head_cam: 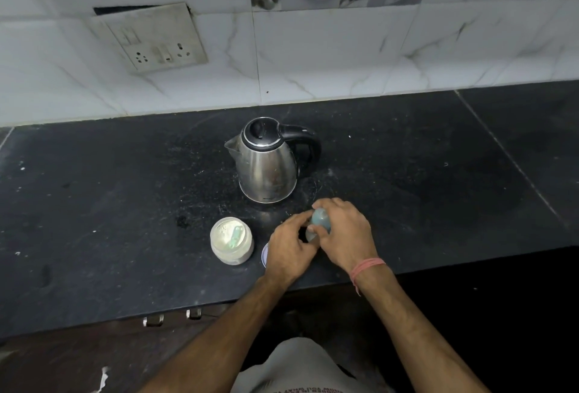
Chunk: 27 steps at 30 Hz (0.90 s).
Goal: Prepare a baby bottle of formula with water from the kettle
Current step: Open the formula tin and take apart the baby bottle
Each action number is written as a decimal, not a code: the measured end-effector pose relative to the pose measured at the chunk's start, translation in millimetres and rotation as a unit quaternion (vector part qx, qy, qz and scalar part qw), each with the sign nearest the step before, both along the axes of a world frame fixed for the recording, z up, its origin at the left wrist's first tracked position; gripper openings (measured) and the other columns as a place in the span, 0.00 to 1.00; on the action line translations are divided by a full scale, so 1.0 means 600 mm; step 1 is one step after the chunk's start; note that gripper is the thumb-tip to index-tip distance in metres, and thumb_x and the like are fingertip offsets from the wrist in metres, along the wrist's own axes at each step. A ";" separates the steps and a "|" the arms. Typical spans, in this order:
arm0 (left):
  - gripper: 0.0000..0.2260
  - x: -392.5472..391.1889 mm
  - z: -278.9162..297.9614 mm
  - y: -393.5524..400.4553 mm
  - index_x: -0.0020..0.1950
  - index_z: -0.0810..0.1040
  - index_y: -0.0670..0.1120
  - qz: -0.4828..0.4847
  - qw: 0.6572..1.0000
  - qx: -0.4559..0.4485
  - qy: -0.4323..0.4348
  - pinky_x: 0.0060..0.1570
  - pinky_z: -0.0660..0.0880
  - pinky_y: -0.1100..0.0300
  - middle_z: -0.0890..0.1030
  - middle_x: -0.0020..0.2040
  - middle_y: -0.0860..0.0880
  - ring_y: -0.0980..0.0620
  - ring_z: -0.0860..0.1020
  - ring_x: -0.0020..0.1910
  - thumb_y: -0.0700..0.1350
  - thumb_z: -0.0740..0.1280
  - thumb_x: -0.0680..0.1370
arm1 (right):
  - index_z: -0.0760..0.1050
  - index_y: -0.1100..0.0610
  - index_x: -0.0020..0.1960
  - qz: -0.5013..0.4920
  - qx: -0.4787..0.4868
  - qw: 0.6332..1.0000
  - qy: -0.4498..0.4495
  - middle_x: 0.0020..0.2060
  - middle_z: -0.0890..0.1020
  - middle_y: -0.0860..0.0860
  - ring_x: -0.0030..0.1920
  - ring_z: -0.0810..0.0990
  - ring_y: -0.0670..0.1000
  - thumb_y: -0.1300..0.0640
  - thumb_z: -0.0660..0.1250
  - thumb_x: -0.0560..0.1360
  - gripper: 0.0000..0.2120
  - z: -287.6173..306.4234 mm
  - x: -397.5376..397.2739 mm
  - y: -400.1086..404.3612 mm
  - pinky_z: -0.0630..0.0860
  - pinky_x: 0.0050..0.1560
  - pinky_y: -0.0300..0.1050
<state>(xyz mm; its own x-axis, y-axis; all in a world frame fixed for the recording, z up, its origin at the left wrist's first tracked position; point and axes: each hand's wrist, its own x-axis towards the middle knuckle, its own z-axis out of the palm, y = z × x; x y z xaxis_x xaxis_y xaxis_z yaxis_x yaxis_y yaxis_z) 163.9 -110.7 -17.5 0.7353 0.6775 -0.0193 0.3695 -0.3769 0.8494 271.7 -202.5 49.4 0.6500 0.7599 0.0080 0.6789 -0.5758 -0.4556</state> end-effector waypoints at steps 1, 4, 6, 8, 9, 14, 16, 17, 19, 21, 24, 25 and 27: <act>0.22 0.001 -0.004 0.002 0.72 0.84 0.57 -0.008 1.000 0.000 0.001 0.59 0.82 0.54 0.87 0.61 0.61 0.61 0.84 0.59 0.54 0.70 0.78 | 0.79 0.48 0.70 0.012 -0.004 1.000 0.008 0.64 0.82 0.45 0.66 0.79 0.49 0.51 0.78 0.79 0.21 0.002 0.005 0.000 0.77 0.68 0.49; 0.22 -0.001 -0.007 0.002 0.72 0.84 0.59 -0.017 1.000 -0.002 0.004 0.57 0.82 0.56 0.86 0.59 0.61 0.61 0.83 0.58 0.60 0.69 0.78 | 0.79 0.47 0.69 0.045 -0.014 0.998 0.036 0.64 0.82 0.44 0.67 0.78 0.49 0.55 0.79 0.78 0.21 0.007 0.016 -0.002 0.75 0.70 0.49; 0.23 0.000 -0.009 -0.001 0.71 0.84 0.60 -0.008 1.000 -0.010 -0.002 0.56 0.81 0.57 0.86 0.59 0.61 0.61 0.83 0.57 0.64 0.69 0.78 | 0.80 0.47 0.70 0.065 -0.027 0.995 0.065 0.66 0.81 0.44 0.69 0.77 0.48 0.60 0.78 0.77 0.23 0.014 0.025 -0.002 0.75 0.73 0.52; 0.24 0.000 -0.013 -0.002 0.72 0.84 0.60 -0.007 1.000 -0.013 -0.005 0.57 0.82 0.56 0.86 0.60 0.62 0.61 0.83 0.58 0.67 0.70 0.78 | 0.79 0.46 0.71 0.089 -0.050 0.990 0.095 0.67 0.81 0.44 0.70 0.76 0.48 0.64 0.78 0.76 0.27 0.026 0.035 0.001 0.75 0.74 0.53; 0.25 0.000 -0.015 -0.001 0.72 0.84 0.60 -0.006 1.000 -0.012 -0.004 0.58 0.82 0.54 0.86 0.61 0.62 0.61 0.84 0.58 0.67 0.71 0.78 | 0.80 0.46 0.71 0.101 -0.059 0.988 0.100 0.67 0.81 0.45 0.70 0.76 0.49 0.65 0.77 0.76 0.28 0.033 0.039 0.003 0.75 0.74 0.53; 0.26 0.002 -0.017 -0.001 0.73 0.83 0.62 -0.003 1.000 -0.011 0.003 0.60 0.83 0.49 0.87 0.62 0.62 0.61 0.84 0.60 0.68 0.72 0.76 | 0.80 0.47 0.72 0.137 -0.063 0.982 0.113 0.68 0.80 0.43 0.70 0.73 0.46 0.68 0.76 0.76 0.29 0.046 0.053 -0.001 0.69 0.71 0.45; 0.27 0.002 -0.016 -0.002 0.74 0.82 0.63 -0.005 1.000 -0.010 -0.001 0.60 0.83 0.50 0.87 0.62 0.62 0.61 0.84 0.61 0.68 0.71 0.76 | 0.79 0.45 0.72 0.130 -0.052 0.982 0.129 0.69 0.78 0.42 0.69 0.71 0.45 0.68 0.75 0.76 0.30 0.042 0.056 -0.006 0.68 0.71 0.44; 0.27 0.001 -0.014 -0.003 0.75 0.82 0.63 -0.007 1.000 -0.011 -0.002 0.60 0.83 0.51 0.87 0.62 0.62 0.62 0.84 0.61 0.68 0.72 0.76 | 0.78 0.44 0.72 0.126 -0.043 0.981 0.140 0.69 0.78 0.42 0.70 0.71 0.44 0.69 0.75 0.77 0.30 0.039 0.057 -0.009 0.69 0.72 0.45; 0.27 0.002 -0.011 -0.001 0.75 0.81 0.64 -0.009 1.000 -0.012 0.002 0.60 0.82 0.53 0.86 0.63 0.63 0.63 0.83 0.62 0.66 0.75 0.76 | 0.77 0.42 0.73 0.120 -0.020 0.979 0.166 0.70 0.78 0.40 0.72 0.72 0.43 0.69 0.74 0.77 0.31 0.034 0.062 -0.013 0.72 0.76 0.48; 0.27 0.002 -0.011 -0.002 0.76 0.80 0.65 -0.009 1.000 -0.014 0.012 0.60 0.81 0.56 0.86 0.63 0.63 0.64 0.82 0.62 0.63 0.78 0.77 | 0.75 0.41 0.73 0.114 0.010 0.976 0.185 0.72 0.78 0.41 0.74 0.74 0.45 0.66 0.75 0.78 0.30 0.033 0.067 -0.019 0.75 0.76 0.52; 0.28 0.001 -0.015 0.001 0.76 0.80 0.65 -0.006 1.000 -0.016 0.017 0.62 0.80 0.57 0.86 0.65 0.64 0.66 0.82 0.63 0.61 0.80 0.77 | 0.73 0.42 0.76 0.091 0.055 0.980 0.171 0.73 0.76 0.42 0.75 0.73 0.45 0.65 0.73 0.80 0.30 0.039 0.073 -0.030 0.73 0.76 0.50; 0.28 0.002 -0.017 0.001 0.76 0.80 0.65 -0.005 1.000 -0.018 0.018 0.63 0.80 0.58 0.86 0.66 0.64 0.66 0.82 0.64 0.61 0.81 0.77 | 0.72 0.42 0.77 0.076 0.066 0.983 0.156 0.74 0.75 0.42 0.76 0.72 0.45 0.66 0.71 0.80 0.31 0.040 0.075 -0.037 0.72 0.76 0.49; 0.29 0.004 -0.016 0.001 0.77 0.80 0.63 -0.004 1.000 -0.021 0.021 0.64 0.79 0.58 0.85 0.68 0.62 0.66 0.81 0.64 0.59 0.82 0.77 | 0.70 0.42 0.78 0.038 0.081 0.987 0.134 0.76 0.73 0.42 0.76 0.68 0.46 0.67 0.69 0.80 0.33 0.036 0.084 -0.053 0.70 0.75 0.47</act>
